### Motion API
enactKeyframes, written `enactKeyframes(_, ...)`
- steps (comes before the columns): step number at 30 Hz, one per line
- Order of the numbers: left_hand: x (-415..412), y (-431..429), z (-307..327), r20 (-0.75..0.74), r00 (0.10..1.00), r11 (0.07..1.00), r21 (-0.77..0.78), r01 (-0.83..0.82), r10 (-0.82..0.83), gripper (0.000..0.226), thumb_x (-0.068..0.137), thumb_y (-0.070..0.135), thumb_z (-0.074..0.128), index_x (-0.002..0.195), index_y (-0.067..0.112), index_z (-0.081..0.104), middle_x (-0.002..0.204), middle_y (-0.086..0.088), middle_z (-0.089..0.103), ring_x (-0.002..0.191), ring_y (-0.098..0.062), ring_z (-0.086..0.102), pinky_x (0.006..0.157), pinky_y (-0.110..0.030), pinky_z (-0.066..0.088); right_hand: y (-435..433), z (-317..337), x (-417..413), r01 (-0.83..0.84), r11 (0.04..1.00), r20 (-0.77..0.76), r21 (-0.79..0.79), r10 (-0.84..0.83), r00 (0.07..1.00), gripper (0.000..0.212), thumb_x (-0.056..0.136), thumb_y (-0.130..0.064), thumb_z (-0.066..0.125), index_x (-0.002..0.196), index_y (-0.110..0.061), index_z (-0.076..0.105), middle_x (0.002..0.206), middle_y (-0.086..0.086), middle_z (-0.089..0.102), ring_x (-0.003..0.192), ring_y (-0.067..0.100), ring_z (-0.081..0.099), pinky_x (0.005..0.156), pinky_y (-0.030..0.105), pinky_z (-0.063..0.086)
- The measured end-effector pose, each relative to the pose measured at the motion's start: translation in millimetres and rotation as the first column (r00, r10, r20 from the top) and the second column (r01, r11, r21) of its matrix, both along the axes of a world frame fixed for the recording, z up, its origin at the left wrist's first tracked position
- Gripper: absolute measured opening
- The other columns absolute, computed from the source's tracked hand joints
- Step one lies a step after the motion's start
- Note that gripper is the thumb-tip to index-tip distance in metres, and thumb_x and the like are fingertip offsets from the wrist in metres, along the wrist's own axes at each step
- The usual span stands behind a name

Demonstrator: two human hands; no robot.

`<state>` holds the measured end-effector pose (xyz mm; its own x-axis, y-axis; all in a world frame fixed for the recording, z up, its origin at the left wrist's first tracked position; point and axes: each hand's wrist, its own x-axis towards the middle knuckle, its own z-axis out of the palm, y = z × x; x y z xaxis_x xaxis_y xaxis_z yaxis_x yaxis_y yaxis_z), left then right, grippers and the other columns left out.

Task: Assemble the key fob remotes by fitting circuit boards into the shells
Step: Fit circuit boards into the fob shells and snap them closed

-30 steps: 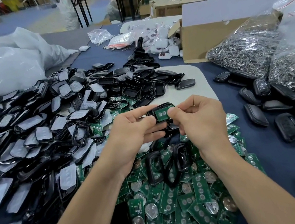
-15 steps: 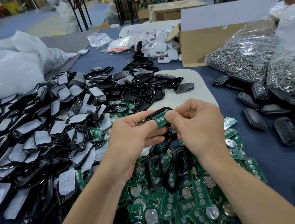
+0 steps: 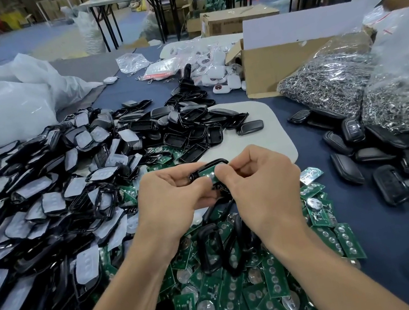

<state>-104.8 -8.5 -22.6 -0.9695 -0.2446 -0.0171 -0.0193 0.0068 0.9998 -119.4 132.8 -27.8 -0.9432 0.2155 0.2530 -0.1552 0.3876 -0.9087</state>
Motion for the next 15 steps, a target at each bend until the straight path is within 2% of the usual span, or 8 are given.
enactKeyframes(2, 0.7, 0.8, 2.3, -0.012, 1.0, 1.0, 0.001, -0.022, 0.022, 0.031, 0.083, -0.01, 0.078, 0.09, 0.02, 0.085, 0.074, -0.014, 0.078, 0.064, -0.029, 0.078, 0.06, -0.03, 0.064, -0.5, -0.5, 0.9, -0.01, 1.0, -0.003, 0.017, 0.01, 1.0, 0.024, 0.081, -0.035, 0.082, 0.066, -0.025, 0.066, 0.063, -0.014, 0.068, 0.059, 0.008, 0.064, 0.056, 0.021, 0.05)
enactKeyframes(5, 1.5, 1.7, 5.6, -0.035, 0.998, 0.999, 0.008, -0.051, 0.051, 0.045, 0.082, -0.013, 0.077, 0.076, 0.031, 0.085, 0.071, -0.013, 0.078, 0.061, -0.029, 0.077, 0.058, -0.027, 0.062, -2.2, -0.6, 1.8, -0.022, 1.0, -0.011, -0.005, 0.022, 1.0, 0.025, 0.08, -0.035, 0.083, 0.066, -0.025, 0.065, 0.062, -0.013, 0.067, 0.058, 0.009, 0.063, 0.054, 0.02, 0.049)
enactKeyframes(11, -0.1, 2.7, 3.8, -0.07, 0.995, 0.996, 0.044, -0.074, 0.076, 0.045, 0.081, -0.015, 0.077, 0.076, 0.029, 0.085, 0.068, -0.015, 0.076, 0.058, -0.031, 0.076, 0.057, -0.028, 0.062, -2.4, 0.3, 0.7, -0.011, 1.0, -0.011, -0.001, 0.011, 1.0, 0.024, 0.078, -0.037, 0.085, 0.07, -0.027, 0.064, 0.067, -0.015, 0.068, 0.059, 0.007, 0.062, 0.055, 0.021, 0.05)
enactKeyframes(13, -0.3, 3.0, 3.5, -0.076, 0.994, 0.996, 0.05, -0.08, 0.084, 0.044, 0.081, -0.015, 0.077, 0.076, 0.028, 0.085, 0.067, -0.014, 0.076, 0.058, -0.032, 0.076, 0.057, -0.029, 0.062, -1.4, 1.3, 0.6, 0.003, 1.0, -0.001, 0.014, -0.003, 1.0, 0.024, 0.076, -0.043, 0.085, 0.081, -0.034, 0.063, 0.073, -0.021, 0.068, 0.065, 0.003, 0.064, 0.059, 0.017, 0.05)
enactKeyframes(15, -0.3, 1.6, 2.6, -0.077, 0.994, 0.994, 0.073, -0.075, 0.08, 0.04, 0.081, -0.016, 0.076, 0.076, 0.023, 0.085, 0.068, -0.015, 0.076, 0.058, -0.034, 0.076, 0.057, -0.029, 0.062, 1.6, 1.3, -1.4, -0.021, 1.0, 0.021, 0.017, 0.021, 1.0, 0.029, 0.075, -0.047, 0.082, 0.093, -0.04, 0.061, 0.073, -0.018, 0.069, 0.07, 0.0, 0.065, 0.063, 0.014, 0.048)
